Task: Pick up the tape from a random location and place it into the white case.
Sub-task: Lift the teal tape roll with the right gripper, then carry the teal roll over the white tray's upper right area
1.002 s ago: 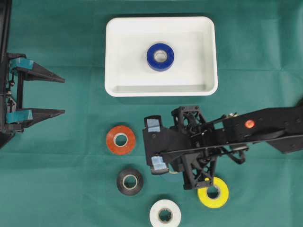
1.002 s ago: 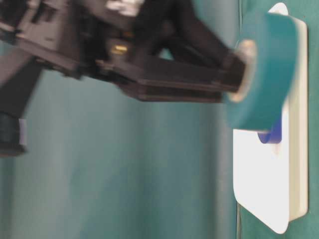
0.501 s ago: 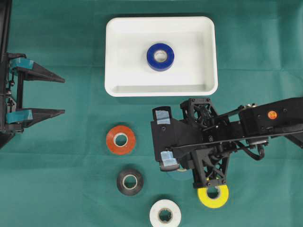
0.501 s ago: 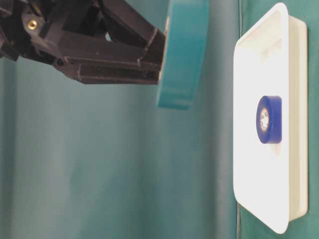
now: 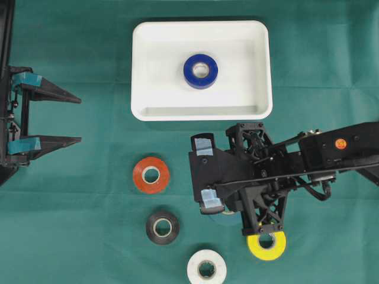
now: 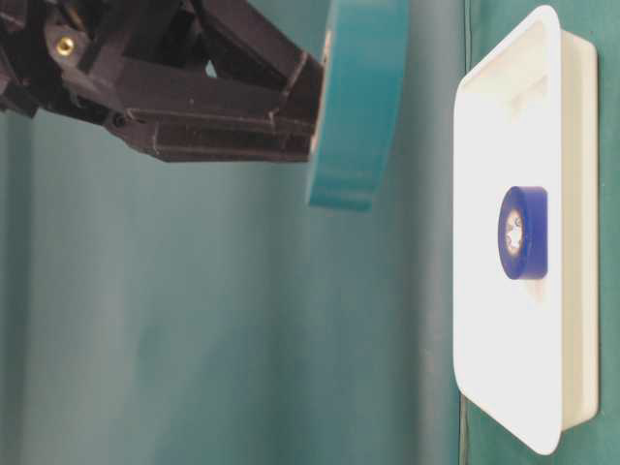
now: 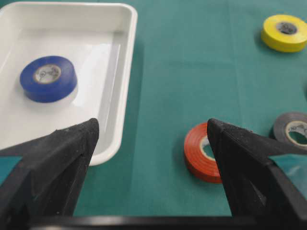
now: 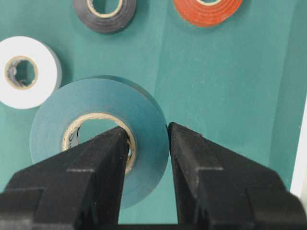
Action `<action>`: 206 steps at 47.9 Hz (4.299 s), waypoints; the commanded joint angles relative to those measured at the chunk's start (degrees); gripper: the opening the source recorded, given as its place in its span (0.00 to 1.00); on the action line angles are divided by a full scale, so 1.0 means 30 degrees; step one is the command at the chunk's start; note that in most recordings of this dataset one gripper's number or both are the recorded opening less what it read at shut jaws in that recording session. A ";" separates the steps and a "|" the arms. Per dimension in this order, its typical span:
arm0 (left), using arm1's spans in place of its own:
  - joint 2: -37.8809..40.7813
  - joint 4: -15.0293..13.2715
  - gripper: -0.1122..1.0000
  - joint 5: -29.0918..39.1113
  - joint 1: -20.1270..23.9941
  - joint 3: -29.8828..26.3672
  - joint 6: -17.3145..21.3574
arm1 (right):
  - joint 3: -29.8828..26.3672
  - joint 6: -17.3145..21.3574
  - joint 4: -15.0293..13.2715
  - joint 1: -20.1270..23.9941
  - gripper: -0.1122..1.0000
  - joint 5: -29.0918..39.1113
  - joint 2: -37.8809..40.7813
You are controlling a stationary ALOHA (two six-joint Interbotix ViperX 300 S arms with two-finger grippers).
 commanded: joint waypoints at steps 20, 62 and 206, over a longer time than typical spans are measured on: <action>0.0146 -0.0029 0.96 -0.0059 -0.0029 -0.0234 0.0000 | -0.0439 0.0059 -0.0029 0.0029 0.36 -0.0088 -0.0586; 0.0146 -0.0029 0.96 -0.0059 -0.0029 -0.0234 0.0000 | 0.0029 -0.0088 -0.1172 -0.3984 0.36 -0.0029 -0.0586; 0.0146 -0.0029 0.96 0.0059 -0.0029 -0.0264 0.0000 | 0.1992 -0.0264 -0.2227 -1.2744 0.36 -0.1963 -0.0586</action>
